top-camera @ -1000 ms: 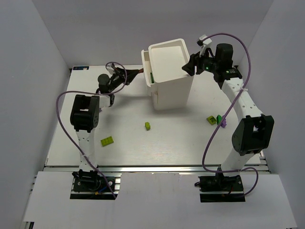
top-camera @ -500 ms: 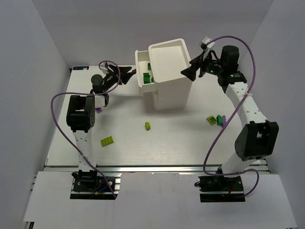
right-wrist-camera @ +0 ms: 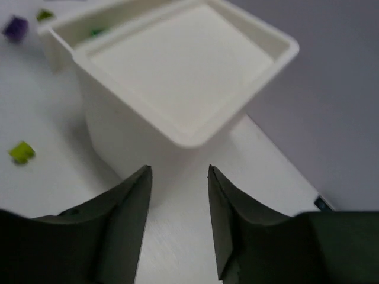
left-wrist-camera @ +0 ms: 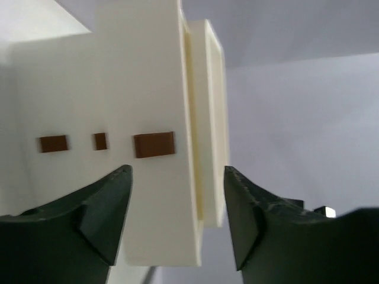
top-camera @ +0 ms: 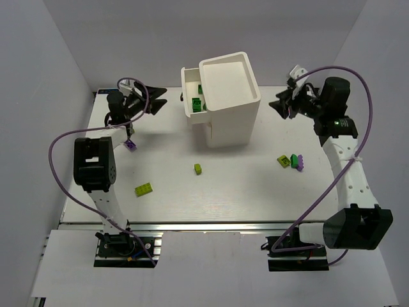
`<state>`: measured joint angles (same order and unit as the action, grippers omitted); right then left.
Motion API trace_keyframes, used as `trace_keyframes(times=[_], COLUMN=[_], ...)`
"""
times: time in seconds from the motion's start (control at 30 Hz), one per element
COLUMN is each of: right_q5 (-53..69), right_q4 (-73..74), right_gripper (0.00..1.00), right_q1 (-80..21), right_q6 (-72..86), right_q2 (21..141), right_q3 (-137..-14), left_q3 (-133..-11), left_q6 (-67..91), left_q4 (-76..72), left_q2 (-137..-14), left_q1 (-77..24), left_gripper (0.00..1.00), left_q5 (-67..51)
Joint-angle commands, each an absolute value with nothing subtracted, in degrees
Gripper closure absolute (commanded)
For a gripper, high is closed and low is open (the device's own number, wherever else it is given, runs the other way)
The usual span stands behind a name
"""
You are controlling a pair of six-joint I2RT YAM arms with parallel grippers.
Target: Sort the legos into containers by color
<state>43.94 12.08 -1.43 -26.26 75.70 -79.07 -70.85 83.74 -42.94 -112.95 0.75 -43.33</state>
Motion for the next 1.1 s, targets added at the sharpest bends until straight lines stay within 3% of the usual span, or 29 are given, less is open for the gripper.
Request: trace_keyframes(times=[0.0, 0.1, 0.2, 0.23, 0.33, 0.4, 0.5, 0.7, 0.9, 1.07], right_q5=[30.2, 22.62, 19.61, 19.34, 18.37, 18.81, 18.46, 17.22, 23.72, 29.43], right_q4=[24.5, 29.32, 31.98, 34.95, 40.57, 41.74, 44.29, 54.48, 53.95, 68.8], right_gripper=[0.55, 0.58, 0.39, 0.24, 0.11, 0.11, 0.11, 0.12, 0.11, 0.11], right_q1=[-0.79, 1.23, 2.02, 2.37, 3.42, 5.17, 7.37, 10.63, 14.32, 17.14], right_q6=[-33.57, -35.41, -41.62, -43.75, -52.95, -56.76, -63.19, -59.22, -92.45, -106.43], right_q2=[74.71, 76.37, 78.65, 79.36, 82.96, 84.8, 88.48, 98.26, 89.74, 97.97], right_q3=[-73.75, -71.63, -70.4, -70.4, -70.57, -70.4, -71.63, -83.75, -72.34, -79.0], left_q3=[-72.85, -74.35, -74.27, -73.92, -73.57, -73.3, -71.64, -64.79, -58.99, -58.45], left_q6=[65.53, 57.51, 53.37, 52.39, 49.14, 46.34, 43.52, 42.19, 43.06, 42.72], left_q4=[-21.57, -9.87, -3.97, -2.13, 1.56, 3.16, 5.79, 7.82, 6.6, 6.24], left_q2=[-107.32, -105.04, -102.84, -102.22, -99.59, -97.23, -93.54, -86.42, -80.95, -79.02], left_q1=[1.32, 1.85, 1.85, 1.85, 1.85, 1.85, 1.85, 1.85, 1.85, 1.85], left_gripper=[0.25, 0.23, 0.17, 0.16, 0.16, 0.15, 0.02, 0.02, 0.02, 0.02], left_q5=[-41.32, -37.71, -34.9, -34.37, -33.14, -32.26, -31.29, -29.01, -27.86, -28.91])
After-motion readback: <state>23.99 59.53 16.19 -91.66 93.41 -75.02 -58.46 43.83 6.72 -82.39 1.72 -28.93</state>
